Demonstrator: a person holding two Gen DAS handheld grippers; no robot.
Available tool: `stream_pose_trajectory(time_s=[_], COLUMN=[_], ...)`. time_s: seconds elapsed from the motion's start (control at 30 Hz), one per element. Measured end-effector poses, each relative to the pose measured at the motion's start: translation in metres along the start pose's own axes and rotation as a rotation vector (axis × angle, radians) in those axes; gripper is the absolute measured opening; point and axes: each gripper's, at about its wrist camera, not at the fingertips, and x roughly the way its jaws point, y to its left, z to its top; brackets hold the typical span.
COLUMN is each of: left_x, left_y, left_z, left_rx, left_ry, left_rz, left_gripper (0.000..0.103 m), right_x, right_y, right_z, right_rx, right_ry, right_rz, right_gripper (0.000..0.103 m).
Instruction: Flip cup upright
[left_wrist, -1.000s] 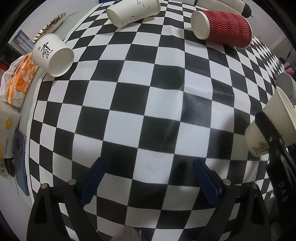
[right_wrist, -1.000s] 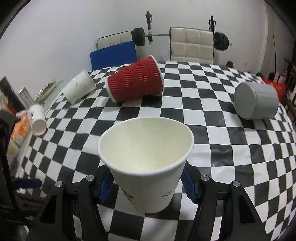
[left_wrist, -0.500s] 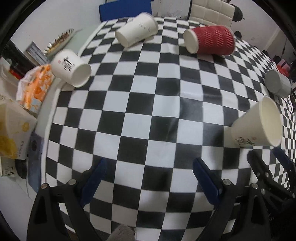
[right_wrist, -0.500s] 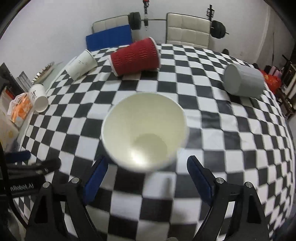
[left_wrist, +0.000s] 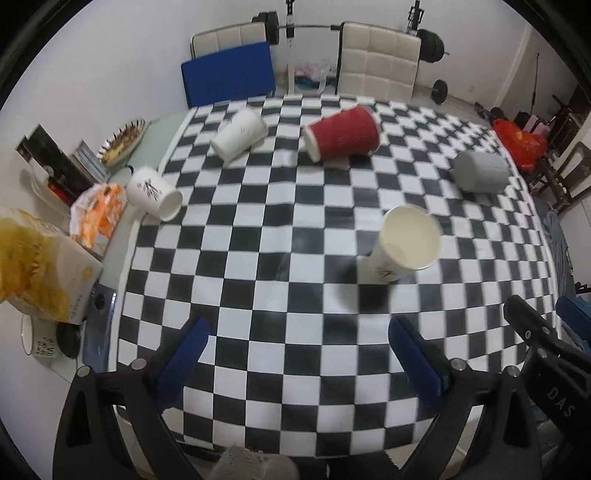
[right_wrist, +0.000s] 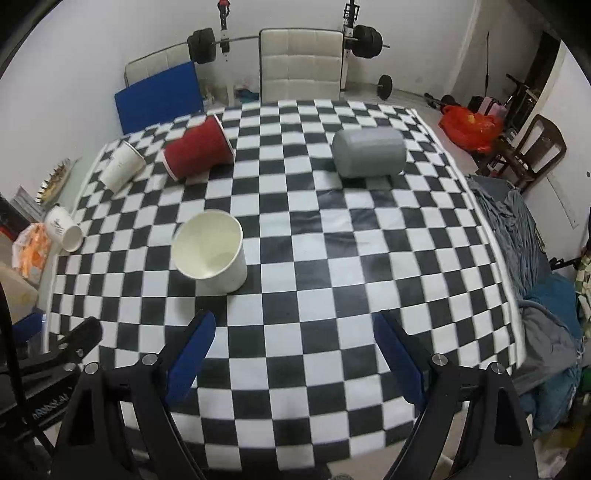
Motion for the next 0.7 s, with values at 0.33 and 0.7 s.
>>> stream_pose_trajectory(time_s=[0.33, 0.7], left_x=[-0.107, -0.185], left_y=[-0.008, -0.011], left_z=[0.005, -0.004], left_rx=[0.009, -0.03], left_ry=[-0.122, -0.185], left_rz=[-0.013, 0.024], left_gripper=[0.1, 0.1], right_x=[-0.113, -0.226], right_y=[-0.02, -0.031], right_z=[0.011, 0.015], right_rx=[-0.041, -0.055], right_ry=[-0.032, -0.133], right_rz=[0.016, 0.045], right_gripper=[0.089, 0.089])
